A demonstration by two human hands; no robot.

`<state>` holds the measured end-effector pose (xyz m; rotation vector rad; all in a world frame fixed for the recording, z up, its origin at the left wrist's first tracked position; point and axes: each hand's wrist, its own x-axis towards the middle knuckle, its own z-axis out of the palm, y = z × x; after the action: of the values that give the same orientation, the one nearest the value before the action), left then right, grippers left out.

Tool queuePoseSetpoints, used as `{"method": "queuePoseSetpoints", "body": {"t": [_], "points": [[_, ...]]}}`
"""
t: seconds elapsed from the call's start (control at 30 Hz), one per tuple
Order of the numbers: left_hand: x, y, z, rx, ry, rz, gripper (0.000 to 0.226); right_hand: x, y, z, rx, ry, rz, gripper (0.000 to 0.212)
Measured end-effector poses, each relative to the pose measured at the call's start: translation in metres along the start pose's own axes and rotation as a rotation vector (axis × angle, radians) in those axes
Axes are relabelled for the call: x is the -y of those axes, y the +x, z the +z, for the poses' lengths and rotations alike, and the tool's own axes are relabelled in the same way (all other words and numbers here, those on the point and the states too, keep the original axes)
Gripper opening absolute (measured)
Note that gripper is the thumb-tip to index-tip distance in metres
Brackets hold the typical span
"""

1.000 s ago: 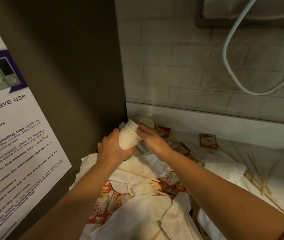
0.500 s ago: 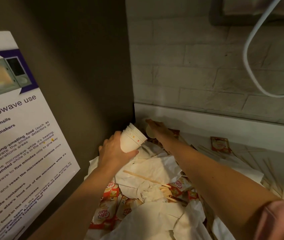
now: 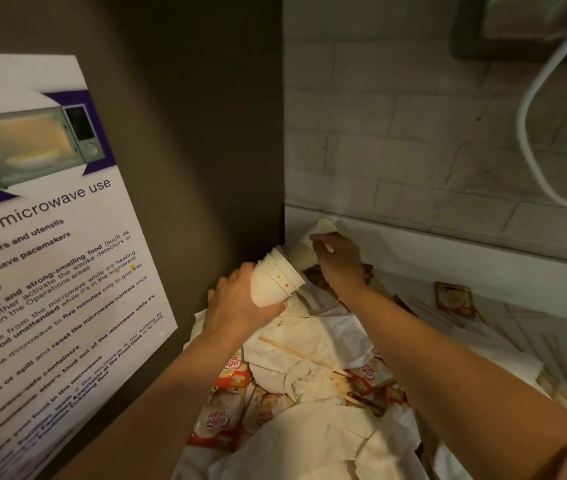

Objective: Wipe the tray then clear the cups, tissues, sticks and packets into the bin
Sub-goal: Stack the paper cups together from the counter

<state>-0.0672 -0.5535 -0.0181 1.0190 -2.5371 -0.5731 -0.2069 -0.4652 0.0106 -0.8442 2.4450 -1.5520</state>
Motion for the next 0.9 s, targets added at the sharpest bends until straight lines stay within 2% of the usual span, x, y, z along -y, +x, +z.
{"method": "queuePoseSetpoints", "body": {"t": [0.1,0.33,0.6,0.9], "points": [[-0.006,-0.003,-0.002,-0.002,0.011,-0.002,0.077,0.005,-0.008,-0.011,-0.126,0.069,-0.045,0.030],[-0.020,-0.013,-0.008,-0.009,0.007,0.004,0.076,0.028,-0.040,-0.036,-0.108,0.102,-0.295,0.030],[-0.028,-0.031,-0.017,-0.003,-0.049,0.026,0.075,0.039,-0.064,-0.041,-0.033,0.183,-0.304,0.031],[-0.040,-0.049,-0.033,0.064,-0.218,0.014,0.077,0.044,-0.100,-0.038,0.112,0.214,-0.326,0.028]]}}
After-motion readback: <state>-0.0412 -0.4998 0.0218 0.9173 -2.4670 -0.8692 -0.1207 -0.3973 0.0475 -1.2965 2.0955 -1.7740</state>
